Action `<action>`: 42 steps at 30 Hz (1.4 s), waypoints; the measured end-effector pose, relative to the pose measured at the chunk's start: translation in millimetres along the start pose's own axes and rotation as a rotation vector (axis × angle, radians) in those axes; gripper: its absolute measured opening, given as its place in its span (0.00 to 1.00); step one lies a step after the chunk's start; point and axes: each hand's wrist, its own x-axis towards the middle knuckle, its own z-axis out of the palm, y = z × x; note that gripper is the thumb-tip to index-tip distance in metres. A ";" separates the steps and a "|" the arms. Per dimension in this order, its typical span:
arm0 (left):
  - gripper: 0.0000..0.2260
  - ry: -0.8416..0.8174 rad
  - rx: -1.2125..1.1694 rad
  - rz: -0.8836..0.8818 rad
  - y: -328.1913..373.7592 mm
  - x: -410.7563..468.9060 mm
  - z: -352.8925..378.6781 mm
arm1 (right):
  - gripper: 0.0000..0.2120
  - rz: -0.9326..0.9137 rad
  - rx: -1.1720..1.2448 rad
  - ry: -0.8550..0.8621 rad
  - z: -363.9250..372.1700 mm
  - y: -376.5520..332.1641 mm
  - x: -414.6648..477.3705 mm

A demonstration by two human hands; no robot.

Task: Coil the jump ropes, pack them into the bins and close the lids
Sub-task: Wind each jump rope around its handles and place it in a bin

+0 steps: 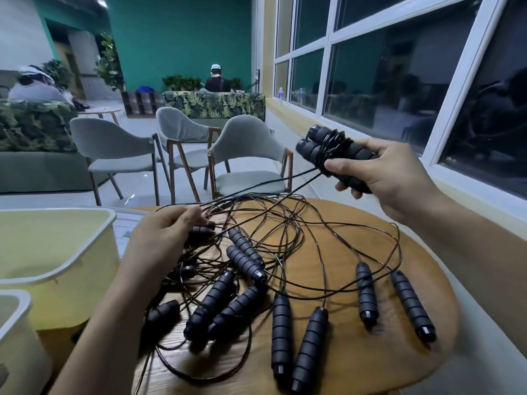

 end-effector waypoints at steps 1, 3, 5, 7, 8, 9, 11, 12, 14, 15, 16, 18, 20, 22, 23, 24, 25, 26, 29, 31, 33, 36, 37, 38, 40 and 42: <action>0.12 0.006 0.035 -0.008 -2.8 0.9 -2.1 | 0.21 0.000 0.007 -0.007 -1.4 -0.6 -0.2; 0.09 -0.022 0.100 -0.043 -9.5 1.1 -1.4 | 0.21 -0.007 -0.002 -0.023 -0.8 -2.1 -2.3; 0.06 -0.081 0.190 -0.083 -13.7 0.4 2.5 | 0.21 -0.010 -0.013 -0.048 2.9 -4.8 -6.1; 0.05 -0.171 0.304 -0.103 -16.5 -0.2 6.4 | 0.19 -0.003 -0.021 -0.111 8.5 -7.4 -10.6; 0.06 -0.211 0.341 -0.115 -18.8 0.9 8.5 | 0.19 0.004 -0.021 -0.148 11.7 -8.4 -13.1; 0.06 -0.242 0.380 -0.113 -19.8 1.8 10.4 | 0.19 0.013 -0.022 -0.183 15.3 -9.8 -16.2; 0.07 -0.255 0.424 -0.087 -19.2 1.1 16.1 | 0.20 0.028 -0.028 -0.255 23.8 -12.1 -23.1; 0.08 -0.235 0.395 -0.063 -17.8 0.9 19.6 | 0.21 0.035 -0.029 -0.295 28.7 -13.1 -26.6; 0.12 -0.194 0.263 0.017 -7.2 -3.5 27.0 | 0.20 0.050 -0.022 -0.368 38.8 -15.6 -33.4; 0.15 -0.200 0.209 0.077 2.8 -8.2 30.9 | 0.19 0.062 -0.012 -0.400 43.7 -17.1 -36.5; 0.18 -0.221 0.175 0.147 10.5 -12.8 35.5 | 0.19 0.075 0.003 -0.432 48.2 -18.0 -38.5; 0.22 -0.323 0.075 0.215 24.4 -22.3 44.5 | 0.18 0.096 0.036 -0.493 56.1 -19.9 -41.6; 0.17 -0.383 -0.113 0.139 34.4 -30.4 51.5 | 0.17 0.096 0.068 -0.537 62.3 -23.0 -42.9; 0.08 -0.413 -0.291 0.066 43.1 -35.1 56.4 | 0.17 0.087 0.109 -0.566 65.5 -28.7 -43.9; 0.07 -0.416 -0.315 0.077 46.2 -36.8 57.9 | 0.17 0.085 0.130 -0.573 66.8 -31.5 -44.0; 0.07 -0.413 -0.329 0.082 48.8 -37.9 59.3 | 0.18 0.080 0.142 -0.575 67.3 -34.0 -43.3; 0.08 -0.405 -0.351 0.078 50.0 -38.9 61.3 | 0.18 0.074 0.143 -0.574 67.1 -36.2 -42.3; 0.09 -0.392 -0.385 0.059 50.6 -39.0 62.5 | 0.18 0.066 0.131 -0.567 66.5 -37.6 -40.7; 0.10 -0.369 -0.398 0.013 47.9 -38.1 62.8 | 0.19 0.048 0.059 -0.524 64.0 -37.2 -36.6; 0.11 -0.401 -0.302 0.032 49.2 -39.5 59.7 | 0.19 0.013 -0.014 -0.501 62.5 -33.8 -36.2; 0.09 -0.425 -0.153 0.087 50.1 -40.8 58.1 | 0.19 -0.026 -0.085 -0.472 61.0 -28.6 -35.8; 0.08 -0.428 0.112 0.194 48.9 -40.7 56.2 | 0.22 -0.087 -0.207 -0.391 58.9 -19.4 -35.8; 0.07 -0.434 0.193 0.224 49.7 -40.2 53.9 | 0.23 -0.112 -0.268 -0.355 58.0 -15.6 -35.0; 0.07 -0.434 0.259 0.253 51.4 -39.7 50.9 | 0.23 -0.132 -0.328 -0.330 56.9 -12.2 -34.2; 0.08 -0.423 0.333 0.296 53.9 -38.1 44.9 | 0.22 -0.123 -0.397 -0.329 55.8 -4.7 -31.1; 0.11 -0.425 0.371 0.313 55.7 -38.2 39.5 | 0.25 -0.090 -0.519 -0.347 55.9 -1.5 -28.2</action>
